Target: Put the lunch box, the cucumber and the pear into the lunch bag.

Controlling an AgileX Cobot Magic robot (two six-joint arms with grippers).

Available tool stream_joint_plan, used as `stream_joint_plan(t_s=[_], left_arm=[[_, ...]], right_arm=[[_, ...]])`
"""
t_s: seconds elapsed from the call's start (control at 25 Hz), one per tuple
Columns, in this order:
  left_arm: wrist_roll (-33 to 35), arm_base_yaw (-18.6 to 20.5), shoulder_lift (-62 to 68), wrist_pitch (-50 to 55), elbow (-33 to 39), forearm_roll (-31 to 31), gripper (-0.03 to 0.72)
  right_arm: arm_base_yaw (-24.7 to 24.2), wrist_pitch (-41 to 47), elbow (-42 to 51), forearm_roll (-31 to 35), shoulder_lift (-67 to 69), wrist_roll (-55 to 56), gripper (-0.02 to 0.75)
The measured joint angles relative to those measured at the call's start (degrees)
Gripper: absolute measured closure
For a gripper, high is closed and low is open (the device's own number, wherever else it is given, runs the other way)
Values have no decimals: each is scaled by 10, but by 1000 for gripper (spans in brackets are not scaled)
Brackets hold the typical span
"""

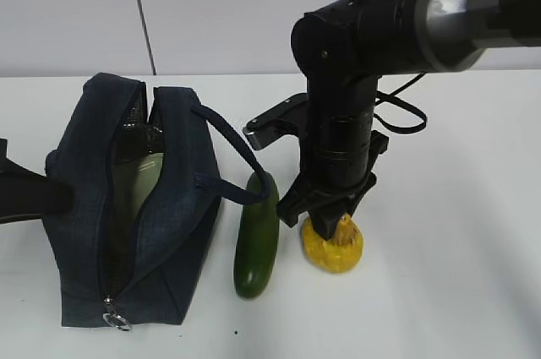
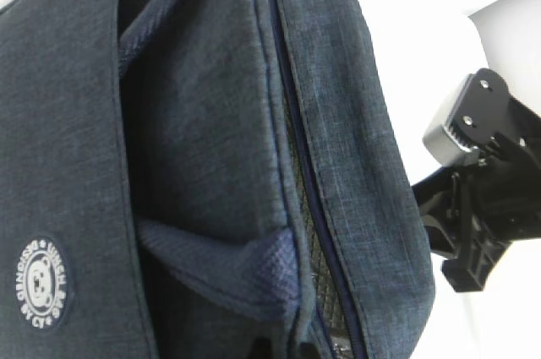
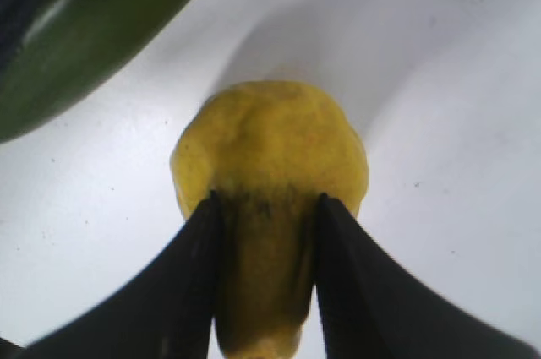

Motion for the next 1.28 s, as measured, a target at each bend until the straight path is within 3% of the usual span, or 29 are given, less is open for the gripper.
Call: stream_joint_plan(t_s=[0.28, 0.56, 0.68, 1.04, 1.28], left_arm=[[0, 0, 0, 0, 0, 0, 703], [0, 0, 0, 0, 0, 0, 703], [0, 0, 0, 0, 0, 0, 703], [0, 0, 0, 0, 0, 0, 703], [0, 0, 0, 0, 0, 0, 703]], right_arm=[[0, 36, -12, -19, -55, 0, 475], [0, 59, -89, 1, -116, -4, 477], [0, 61, -139, 56, -125, -23, 477], [0, -54, -170, 333, -113, -181, 478], [0, -118, -170, 410, -41, -240, 478]])
